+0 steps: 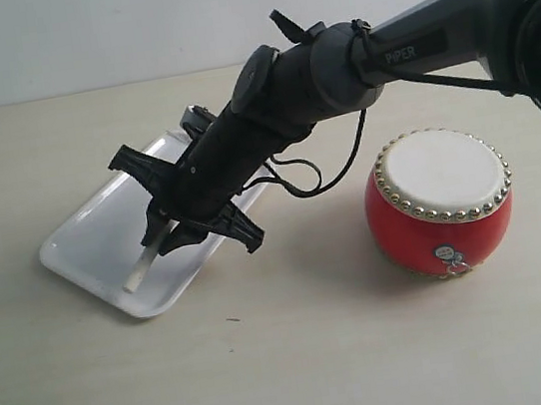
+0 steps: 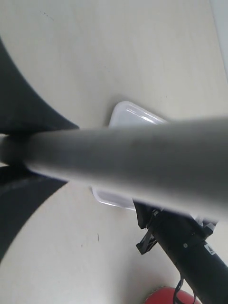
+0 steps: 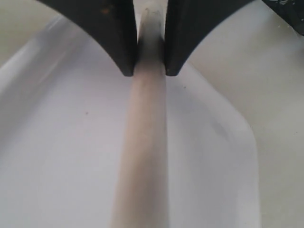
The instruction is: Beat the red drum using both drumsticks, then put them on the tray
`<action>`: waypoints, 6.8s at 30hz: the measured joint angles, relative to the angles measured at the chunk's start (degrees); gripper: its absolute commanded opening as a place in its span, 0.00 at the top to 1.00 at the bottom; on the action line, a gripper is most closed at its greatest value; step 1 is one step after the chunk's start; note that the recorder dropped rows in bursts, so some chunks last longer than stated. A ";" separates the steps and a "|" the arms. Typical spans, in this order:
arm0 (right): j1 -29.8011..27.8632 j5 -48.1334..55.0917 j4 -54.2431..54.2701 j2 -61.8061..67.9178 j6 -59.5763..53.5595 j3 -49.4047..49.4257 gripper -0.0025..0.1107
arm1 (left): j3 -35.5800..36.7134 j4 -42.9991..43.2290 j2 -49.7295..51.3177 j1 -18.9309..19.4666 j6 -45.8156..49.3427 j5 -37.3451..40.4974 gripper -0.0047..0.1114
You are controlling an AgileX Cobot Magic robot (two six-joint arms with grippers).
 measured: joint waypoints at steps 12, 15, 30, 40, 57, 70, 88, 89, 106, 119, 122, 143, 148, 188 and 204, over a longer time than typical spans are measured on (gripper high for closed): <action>0.17 -0.43 -4.78 0.02 5.52 0.00 0.92 | 0.00 0.00 0.00 0.00 0.10 0.00 0.96; 0.17 -0.20 -6.50 0.02 7.44 0.00 0.92 | 0.00 0.00 0.00 0.00 0.23 0.00 0.96; 0.17 0.34 -8.09 0.02 10.49 0.00 0.72 | 0.00 0.00 0.00 0.00 0.23 0.29 0.96; 0.17 -0.20 -9.66 -0.63 8.84 0.00 0.73 | 0.00 0.00 0.25 0.00 0.35 0.34 0.96; 1.00 14.90 -41.22 -51.18 -8.09 23.06 0.98 | -33.18 -14.85 61.26 0.97 26.00 14.29 0.96; 1.00 20.17 -36.57 -75.00 -8.05 40.28 0.98 | -56.97 -7.92 90.22 2.88 26.36 17.48 0.96; 1.00 22.61 -36.45 -79.52 -7.94 43.09 0.98 | -57.64 -3.97 95.65 2.30 22.51 17.85 0.96; 1.00 22.61 -36.45 -79.52 -7.94 43.09 0.98 | -57.64 -4.07 95.77 2.16 22.18 17.85 0.96; 1.00 22.61 -36.34 -79.52 -7.71 43.09 0.98 | -56.75 -3.38 99.11 0.53 21.57 17.94 0.96; 1.00 22.61 -36.34 -79.52 -7.71 43.09 0.98 | -56.64 -1.14 100.45 0.53 20.48 17.94 0.96; 1.00 22.61 -36.34 -79.52 -7.71 43.09 0.98 | -56.64 -1.01 100.71 0.53 20.25 17.94 0.96; 1.00 22.61 -36.34 -79.52 -7.71 43.09 0.98 | -56.64 0.00 101.09 0.53 20.00 17.94 0.70; 1.00 22.38 -36.34 -79.52 -7.71 43.09 0.98 | -56.64 1.88 101.09 0.65 18.05 17.94 0.70; 1.00 21.80 -36.34 -79.52 -7.71 43.09 0.98 | -56.64 1.90 99.20 1.06 13.81 14.85 0.96; 1.00 21.80 -36.34 -79.52 -7.71 43.09 0.98 | -56.64 1.12 99.20 1.06 13.33 13.44 0.70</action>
